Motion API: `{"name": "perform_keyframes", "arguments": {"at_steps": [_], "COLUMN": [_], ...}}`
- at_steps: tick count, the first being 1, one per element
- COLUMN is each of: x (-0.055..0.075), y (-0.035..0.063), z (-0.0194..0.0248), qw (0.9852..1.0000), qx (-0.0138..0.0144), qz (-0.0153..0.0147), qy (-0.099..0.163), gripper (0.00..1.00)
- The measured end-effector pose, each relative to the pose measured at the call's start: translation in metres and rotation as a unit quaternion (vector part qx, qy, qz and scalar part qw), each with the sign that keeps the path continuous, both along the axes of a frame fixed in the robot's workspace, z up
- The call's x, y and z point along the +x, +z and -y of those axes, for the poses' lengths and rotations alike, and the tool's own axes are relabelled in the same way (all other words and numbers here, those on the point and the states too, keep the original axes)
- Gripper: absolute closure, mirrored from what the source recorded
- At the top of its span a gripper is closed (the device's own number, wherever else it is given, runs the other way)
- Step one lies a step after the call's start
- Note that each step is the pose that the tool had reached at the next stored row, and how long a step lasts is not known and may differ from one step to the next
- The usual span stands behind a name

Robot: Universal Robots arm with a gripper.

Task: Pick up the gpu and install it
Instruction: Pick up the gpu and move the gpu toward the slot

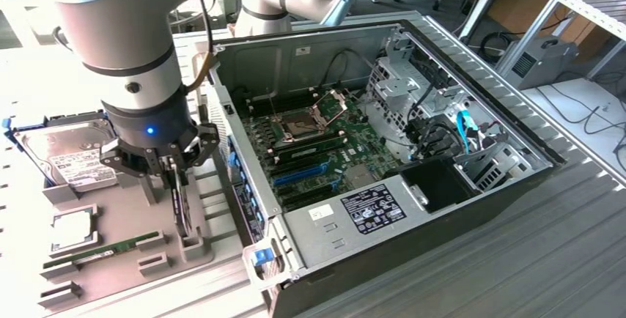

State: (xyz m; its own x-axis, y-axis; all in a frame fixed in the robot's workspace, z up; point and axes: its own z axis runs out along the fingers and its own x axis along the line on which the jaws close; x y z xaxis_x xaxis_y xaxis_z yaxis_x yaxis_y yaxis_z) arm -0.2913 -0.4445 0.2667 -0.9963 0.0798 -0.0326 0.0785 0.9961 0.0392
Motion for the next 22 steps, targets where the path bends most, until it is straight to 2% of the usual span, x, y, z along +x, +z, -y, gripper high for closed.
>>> {"name": "perform_keyframes", "arguments": {"at_steps": [22], "x": [0.0], "y": [0.0041], "z": [0.0], "qw": [1.0], "qx": [0.0], "qz": [0.0], "qy": [0.0], "gripper": [0.73]}}
